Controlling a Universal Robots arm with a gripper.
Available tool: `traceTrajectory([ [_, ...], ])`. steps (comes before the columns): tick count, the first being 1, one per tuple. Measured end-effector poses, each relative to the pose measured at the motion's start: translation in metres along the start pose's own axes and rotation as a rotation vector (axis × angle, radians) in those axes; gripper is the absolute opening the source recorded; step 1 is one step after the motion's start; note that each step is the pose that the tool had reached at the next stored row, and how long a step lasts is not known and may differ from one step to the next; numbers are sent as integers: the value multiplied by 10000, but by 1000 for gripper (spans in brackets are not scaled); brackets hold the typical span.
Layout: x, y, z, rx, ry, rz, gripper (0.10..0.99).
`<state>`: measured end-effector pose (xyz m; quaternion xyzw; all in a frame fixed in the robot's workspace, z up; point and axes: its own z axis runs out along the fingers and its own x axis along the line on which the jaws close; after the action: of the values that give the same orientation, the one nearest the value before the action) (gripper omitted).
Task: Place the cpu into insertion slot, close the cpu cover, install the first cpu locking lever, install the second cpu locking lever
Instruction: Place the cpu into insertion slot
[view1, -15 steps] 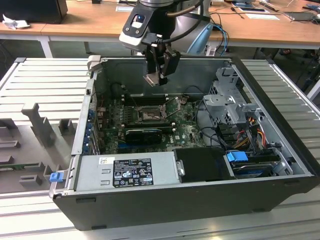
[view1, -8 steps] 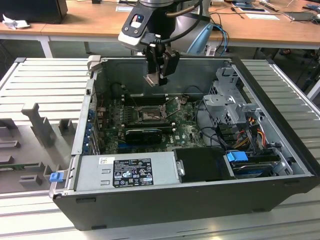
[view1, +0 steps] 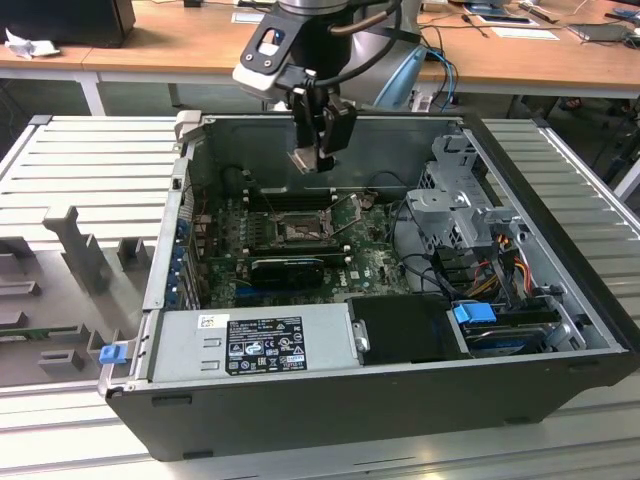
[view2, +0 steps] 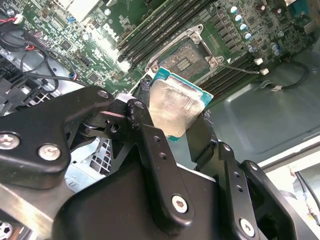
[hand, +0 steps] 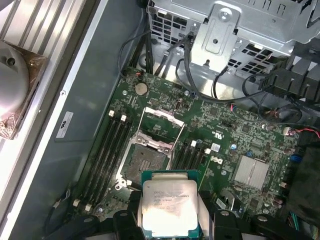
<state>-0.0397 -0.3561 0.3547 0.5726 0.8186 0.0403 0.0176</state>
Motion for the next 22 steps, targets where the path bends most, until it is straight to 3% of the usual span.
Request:
traceTrajectory([
  [22,0,-2,20,-23,-130,1429,529],
])
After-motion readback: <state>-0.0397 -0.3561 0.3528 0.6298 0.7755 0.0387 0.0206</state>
